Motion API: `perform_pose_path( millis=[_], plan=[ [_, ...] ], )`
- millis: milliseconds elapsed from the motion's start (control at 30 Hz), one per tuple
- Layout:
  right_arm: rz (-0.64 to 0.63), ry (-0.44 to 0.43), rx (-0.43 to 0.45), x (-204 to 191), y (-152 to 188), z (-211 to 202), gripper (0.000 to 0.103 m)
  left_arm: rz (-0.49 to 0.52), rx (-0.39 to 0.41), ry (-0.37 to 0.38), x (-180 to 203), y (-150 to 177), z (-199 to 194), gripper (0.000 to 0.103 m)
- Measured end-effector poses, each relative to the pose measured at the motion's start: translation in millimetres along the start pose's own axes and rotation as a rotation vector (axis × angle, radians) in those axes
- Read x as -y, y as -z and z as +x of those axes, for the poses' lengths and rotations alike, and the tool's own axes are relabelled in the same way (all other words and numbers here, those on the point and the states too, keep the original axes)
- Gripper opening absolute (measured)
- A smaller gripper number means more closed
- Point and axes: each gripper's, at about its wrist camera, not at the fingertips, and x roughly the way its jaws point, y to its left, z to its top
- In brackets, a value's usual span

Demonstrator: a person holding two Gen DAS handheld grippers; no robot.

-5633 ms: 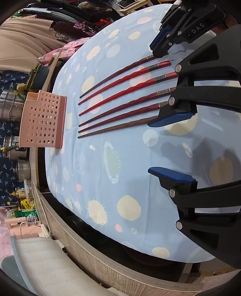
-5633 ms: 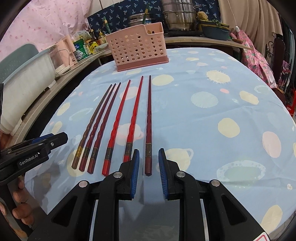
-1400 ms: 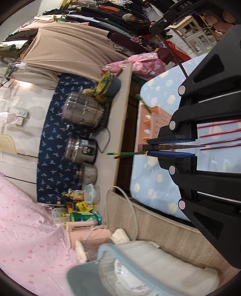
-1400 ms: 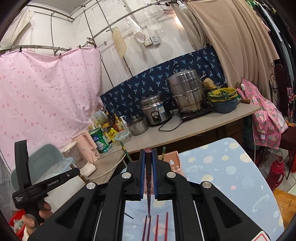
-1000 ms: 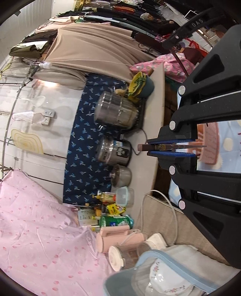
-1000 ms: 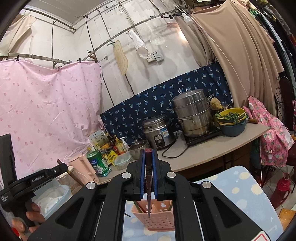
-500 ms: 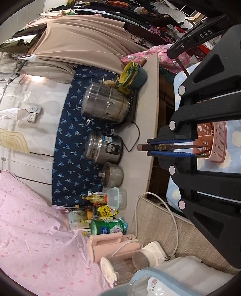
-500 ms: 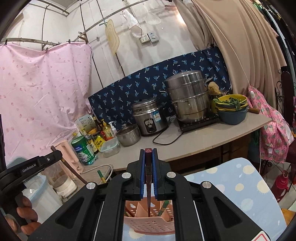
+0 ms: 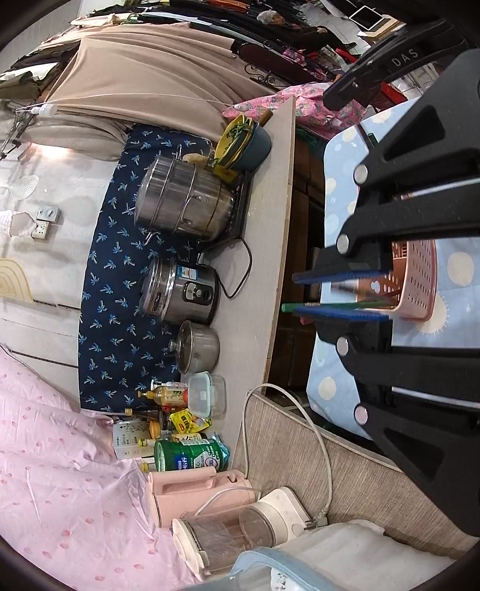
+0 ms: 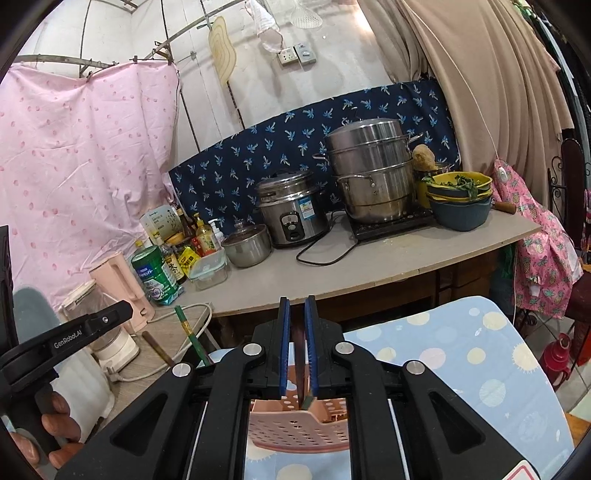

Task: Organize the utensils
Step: 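Withdraw both tools from the basket and move them to the remaining chopsticks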

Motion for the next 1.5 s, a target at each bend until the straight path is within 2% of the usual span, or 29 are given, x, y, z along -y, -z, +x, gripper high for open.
perform_pose_path(
  millis=[367,633,1200,1500],
  plan=[
    [0.006,-0.033,0.013,0,3,-37,0.012,0.016,0.012,-0.007,-1,11,-31,0.033],
    [-0.019,-0.060,-0.011,-4,27,-75,0.012,0.035,-0.007,-0.014,-2,38,-60,0.035],
    [-0.081,-0.050,-0.114,-5,117,-153,0.012,0.065,-0.142,-0.039,-19,142,-108,0.035],
    [-0.082,-0.018,-0.196,4,170,-176,0.012,0.069,-0.211,-0.055,-23,196,-125,0.035]
  ],
)
